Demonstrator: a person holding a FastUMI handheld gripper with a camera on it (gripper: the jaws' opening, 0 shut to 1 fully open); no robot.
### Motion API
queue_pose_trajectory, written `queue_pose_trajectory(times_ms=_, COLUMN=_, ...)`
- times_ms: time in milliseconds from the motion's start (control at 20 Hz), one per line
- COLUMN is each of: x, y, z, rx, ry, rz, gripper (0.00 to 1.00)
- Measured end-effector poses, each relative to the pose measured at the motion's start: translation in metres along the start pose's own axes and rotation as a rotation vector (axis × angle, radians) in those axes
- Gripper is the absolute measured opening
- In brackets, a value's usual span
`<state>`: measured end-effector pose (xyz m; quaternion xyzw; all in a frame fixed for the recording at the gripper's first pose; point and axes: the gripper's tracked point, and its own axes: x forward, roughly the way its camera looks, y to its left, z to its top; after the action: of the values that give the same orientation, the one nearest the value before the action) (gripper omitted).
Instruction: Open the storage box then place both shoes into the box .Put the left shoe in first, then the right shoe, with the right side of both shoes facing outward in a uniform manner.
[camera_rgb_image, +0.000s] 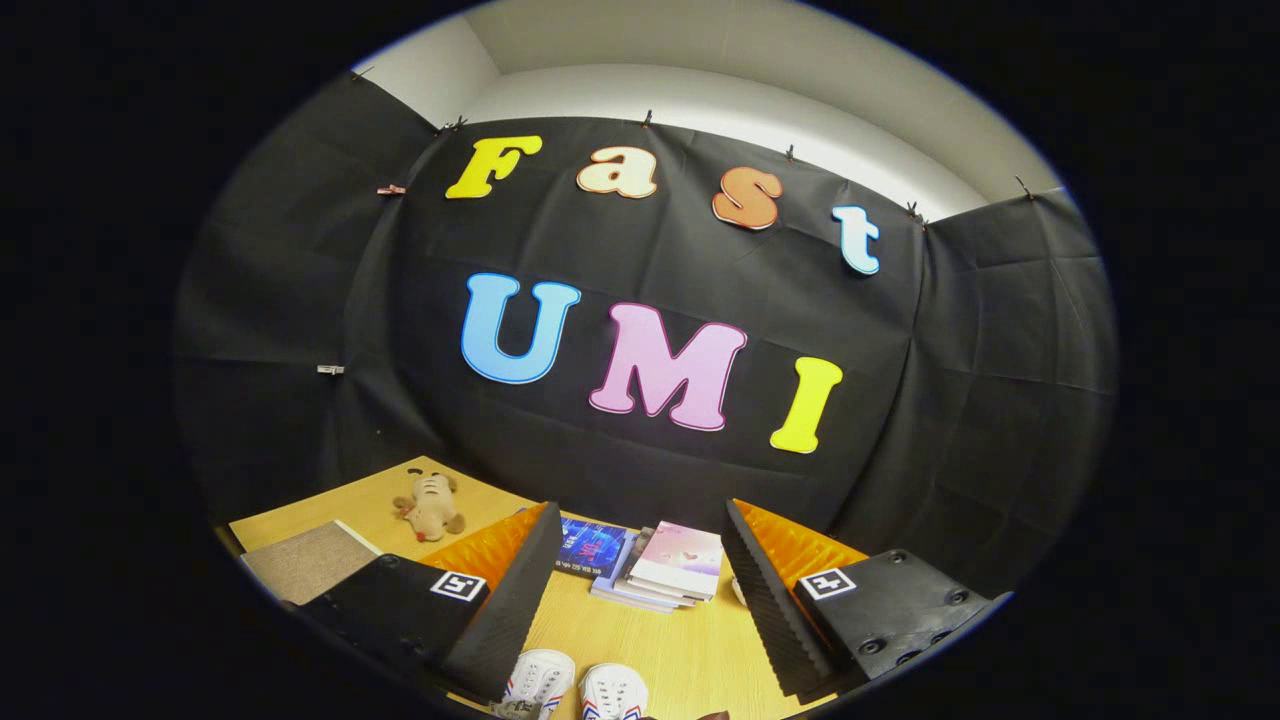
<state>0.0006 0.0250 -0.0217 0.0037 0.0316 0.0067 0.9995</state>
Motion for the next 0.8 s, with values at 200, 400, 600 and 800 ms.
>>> queue_pose_trajectory(times_ms=200, x=0.007, y=0.026, z=-0.026, rx=0.021, ry=0.071, rz=0.087, gripper=0.98)
queue_pose_trajectory(times_ms=400, x=0.012, y=0.056, z=-0.051, rx=0.083, ry=0.134, rz=0.210, gripper=0.98)
queue_pose_trajectory(times_ms=600, x=0.006, y=0.102, z=-0.066, rx=0.223, ry=0.153, rz=0.409, gripper=0.97)
queue_pose_trajectory(times_ms=800, x=-0.016, y=0.157, z=-0.092, rx=0.446, ry=0.225, rz=0.666, gripper=1.00)
